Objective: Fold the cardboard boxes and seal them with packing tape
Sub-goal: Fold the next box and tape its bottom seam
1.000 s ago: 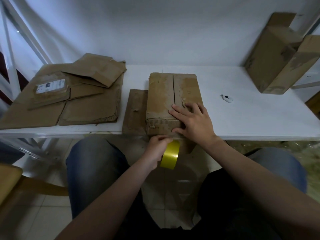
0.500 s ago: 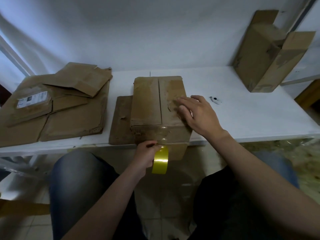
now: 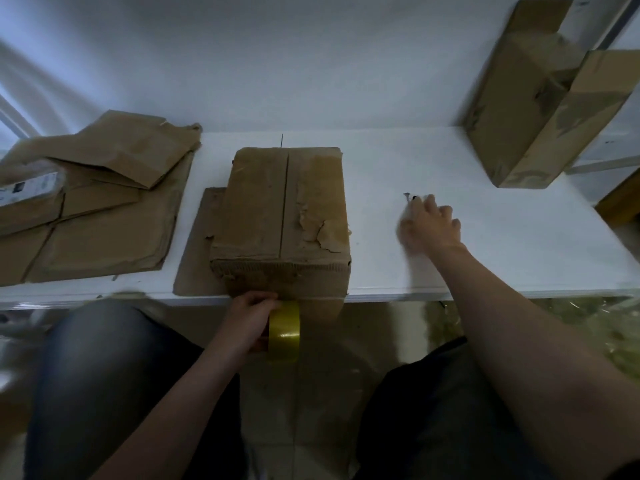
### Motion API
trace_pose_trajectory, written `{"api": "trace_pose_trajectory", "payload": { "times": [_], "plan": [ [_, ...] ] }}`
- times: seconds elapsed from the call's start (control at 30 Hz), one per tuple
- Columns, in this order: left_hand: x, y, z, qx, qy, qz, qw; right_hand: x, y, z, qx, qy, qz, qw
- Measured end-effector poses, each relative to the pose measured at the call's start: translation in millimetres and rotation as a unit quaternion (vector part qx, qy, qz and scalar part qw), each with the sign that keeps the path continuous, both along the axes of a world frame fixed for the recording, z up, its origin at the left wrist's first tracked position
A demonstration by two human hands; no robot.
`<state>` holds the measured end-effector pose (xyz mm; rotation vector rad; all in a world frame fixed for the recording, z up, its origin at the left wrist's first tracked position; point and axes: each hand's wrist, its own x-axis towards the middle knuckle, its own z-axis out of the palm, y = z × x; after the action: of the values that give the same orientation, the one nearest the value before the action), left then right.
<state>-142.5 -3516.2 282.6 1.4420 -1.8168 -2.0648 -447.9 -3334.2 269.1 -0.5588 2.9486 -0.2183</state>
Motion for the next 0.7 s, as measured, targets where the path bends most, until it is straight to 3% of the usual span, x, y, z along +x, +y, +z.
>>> {"api": "trace_pose_trajectory", "payload": {
  "times": [0.2,0.33,0.43,0.57,0.7],
  "plan": [
    [1.3,0.2,-4.9,-0.020,0.000,0.008,1.000,-0.9,-5.7,-8.1,-0.135,0.062,-0.004,0.989],
    [4.3,-1.4,-6.3,-0.012,0.012,0.021,1.000,17.0,-13.3,1.2,-0.287,-0.044,-0.044,0.956],
    [8.9,-0.2,-6.1,-0.001,0.023,0.020,1.000,44.4,-20.5,32.7,-0.394,-0.067,-0.022,0.916],
    [11.9,1.7,-4.6,0.003,0.043,0.006,0.999,113.9,-33.6,88.2,-0.488,-0.083,0.099,0.863],
    [15.6,0.9,-6.1,0.012,0.057,-0.002,0.998,172.0,-35.8,106.7,-0.430,-0.020,0.247,0.868]
  ]
}}
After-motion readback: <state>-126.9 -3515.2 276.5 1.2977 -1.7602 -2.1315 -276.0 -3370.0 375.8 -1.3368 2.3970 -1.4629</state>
